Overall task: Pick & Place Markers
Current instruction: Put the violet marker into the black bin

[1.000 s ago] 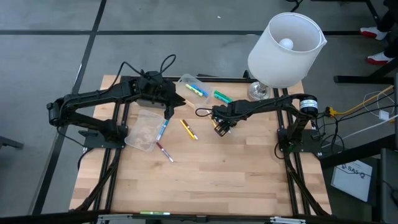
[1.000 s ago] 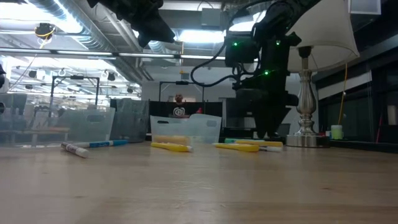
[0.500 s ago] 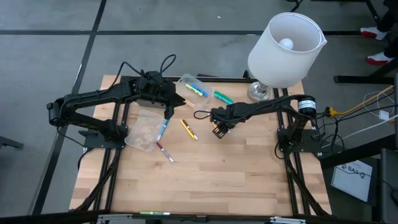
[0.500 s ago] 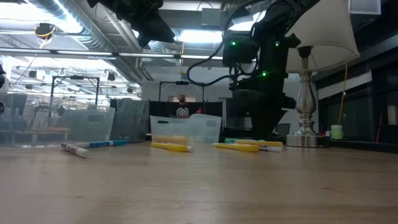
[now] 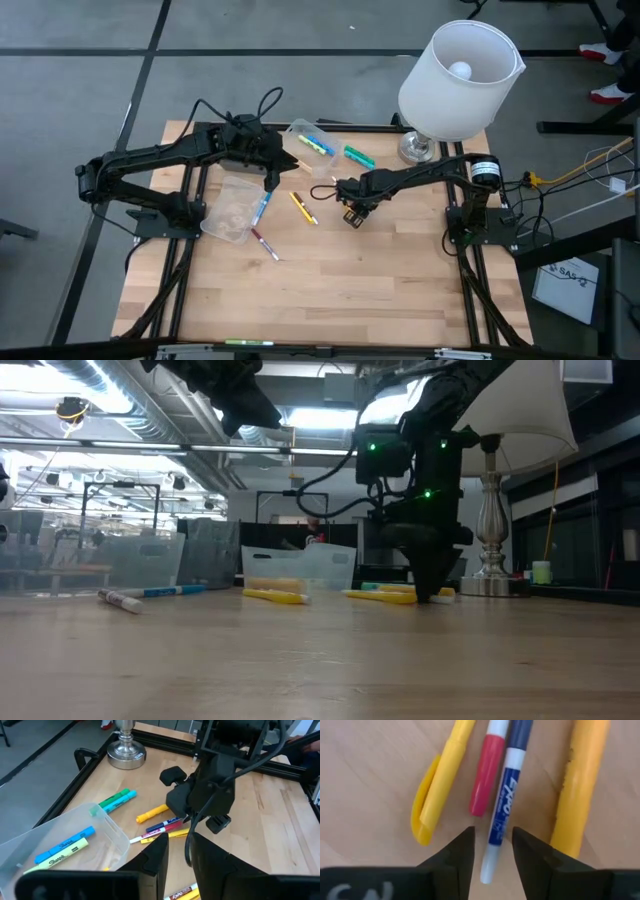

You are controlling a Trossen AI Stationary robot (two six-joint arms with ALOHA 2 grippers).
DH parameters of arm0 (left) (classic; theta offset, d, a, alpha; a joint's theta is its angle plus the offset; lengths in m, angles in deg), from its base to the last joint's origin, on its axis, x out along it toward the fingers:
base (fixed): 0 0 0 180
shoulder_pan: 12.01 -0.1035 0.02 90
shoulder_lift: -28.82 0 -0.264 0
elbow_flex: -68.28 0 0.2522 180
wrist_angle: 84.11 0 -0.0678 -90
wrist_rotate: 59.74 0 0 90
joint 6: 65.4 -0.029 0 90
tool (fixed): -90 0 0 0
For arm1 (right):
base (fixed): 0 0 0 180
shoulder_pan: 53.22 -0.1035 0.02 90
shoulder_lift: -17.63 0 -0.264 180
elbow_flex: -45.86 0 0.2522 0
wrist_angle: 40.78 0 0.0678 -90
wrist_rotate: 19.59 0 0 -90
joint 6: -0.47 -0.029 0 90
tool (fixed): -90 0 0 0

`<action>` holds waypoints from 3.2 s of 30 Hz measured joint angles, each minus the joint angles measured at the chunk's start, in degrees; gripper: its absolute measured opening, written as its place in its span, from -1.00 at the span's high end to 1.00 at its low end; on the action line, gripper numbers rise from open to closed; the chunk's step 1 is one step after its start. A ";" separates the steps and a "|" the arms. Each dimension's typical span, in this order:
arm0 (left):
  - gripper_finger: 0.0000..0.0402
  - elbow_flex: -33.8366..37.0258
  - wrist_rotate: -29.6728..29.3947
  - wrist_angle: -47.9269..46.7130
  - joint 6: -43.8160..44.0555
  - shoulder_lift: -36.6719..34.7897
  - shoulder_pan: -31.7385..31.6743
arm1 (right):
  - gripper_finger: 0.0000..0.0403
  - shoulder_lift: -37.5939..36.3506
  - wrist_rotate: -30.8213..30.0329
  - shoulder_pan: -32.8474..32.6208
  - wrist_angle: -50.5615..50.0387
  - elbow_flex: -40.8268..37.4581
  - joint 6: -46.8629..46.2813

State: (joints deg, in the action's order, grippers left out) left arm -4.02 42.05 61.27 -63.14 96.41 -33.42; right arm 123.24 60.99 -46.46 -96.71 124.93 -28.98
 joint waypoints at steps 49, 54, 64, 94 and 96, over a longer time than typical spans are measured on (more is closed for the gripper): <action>0.62 0.02 -7.72 3.66 5.66 -11.82 -0.09 | 0.88 -10.94 0.14 0.96 16.04 1.60 -9.32; 0.59 0.02 -8.54 6.74 7.16 -11.82 -0.08 | 0.89 -12.55 0.19 1.02 25.43 1.60 -8.09; 0.58 0.00 -16.85 7.19 11.34 -11.82 -0.98 | 0.88 -14.24 0.41 1.66 39.02 1.67 -6.69; -0.07 0.00 1.72 7.26 30.18 -7.40 -5.01 | 0.87 -14.27 2.49 1.95 59.34 1.69 -1.86; -0.12 0.00 2.99 8.59 30.19 -6.04 -4.90 | 0.88 -14.27 3.55 1.95 59.66 1.69 -2.06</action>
State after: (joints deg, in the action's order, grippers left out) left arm -4.02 45.04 69.86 -32.95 90.37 -38.32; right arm 108.98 64.54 -44.51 -37.05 126.62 -31.04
